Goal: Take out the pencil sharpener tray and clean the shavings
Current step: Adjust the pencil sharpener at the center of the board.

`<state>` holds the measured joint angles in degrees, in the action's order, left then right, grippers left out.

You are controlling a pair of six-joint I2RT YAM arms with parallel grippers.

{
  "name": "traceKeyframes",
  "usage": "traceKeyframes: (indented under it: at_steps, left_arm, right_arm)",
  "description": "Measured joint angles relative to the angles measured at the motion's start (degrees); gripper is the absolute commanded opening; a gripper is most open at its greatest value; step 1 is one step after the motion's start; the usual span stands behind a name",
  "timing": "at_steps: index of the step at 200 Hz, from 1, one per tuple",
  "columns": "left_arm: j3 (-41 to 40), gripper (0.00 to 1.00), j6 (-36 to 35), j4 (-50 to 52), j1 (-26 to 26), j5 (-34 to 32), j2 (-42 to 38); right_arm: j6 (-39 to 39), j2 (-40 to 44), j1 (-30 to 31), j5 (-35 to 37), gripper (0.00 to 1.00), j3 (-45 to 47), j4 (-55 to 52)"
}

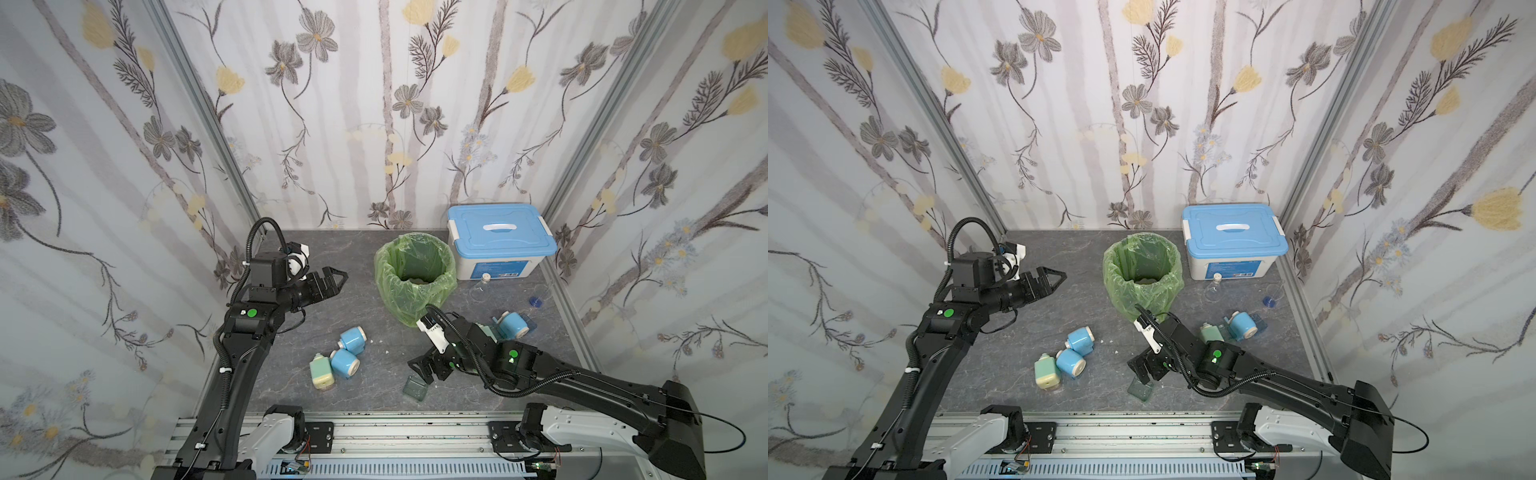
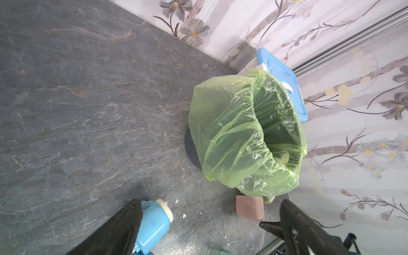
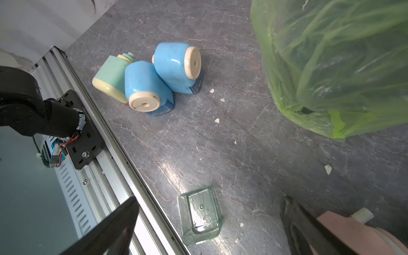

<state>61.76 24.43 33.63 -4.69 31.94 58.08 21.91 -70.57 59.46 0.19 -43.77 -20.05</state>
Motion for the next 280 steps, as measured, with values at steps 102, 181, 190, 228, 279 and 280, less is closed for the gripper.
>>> traceKeyframes:
  at_steps: [102, 181, 190, 228, 279, 280]
  left_arm:
    - [-4.3, 1.00, -0.4, -4.5, 1.5, 3.8, -0.1]
    - [-4.6, 1.00, -0.4, -5.7, 1.7, 4.4, 0.1]
    - [-4.7, 1.00, -0.4, -6.0, 1.7, 4.5, 0.1]
    - [-5.2, 1.00, -0.4, -6.4, 2.1, 4.7, 0.1]
    - [-5.6, 1.00, -0.1, -7.1, 2.4, 5.2, 0.2]
    - [-5.6, 1.00, -0.1, -7.1, 2.4, 5.2, 0.2]
  right_arm:
    - [7.3, -11.6, -3.9, -1.9, 1.00, 1.0, -3.5]
    - [5.0, -11.6, -7.4, 1.0, 1.00, 3.3, -5.4]
    - [3.9, -10.7, -6.8, 0.6, 1.00, 3.3, -5.0]
    - [-0.8, -7.2, -5.7, -4.9, 1.00, 4.7, -1.3]
    - [-5.1, -10.6, 0.3, -8.8, 1.00, 2.5, 0.1]
    - [-5.1, -10.8, 0.4, -8.8, 1.00, 2.5, 0.1]
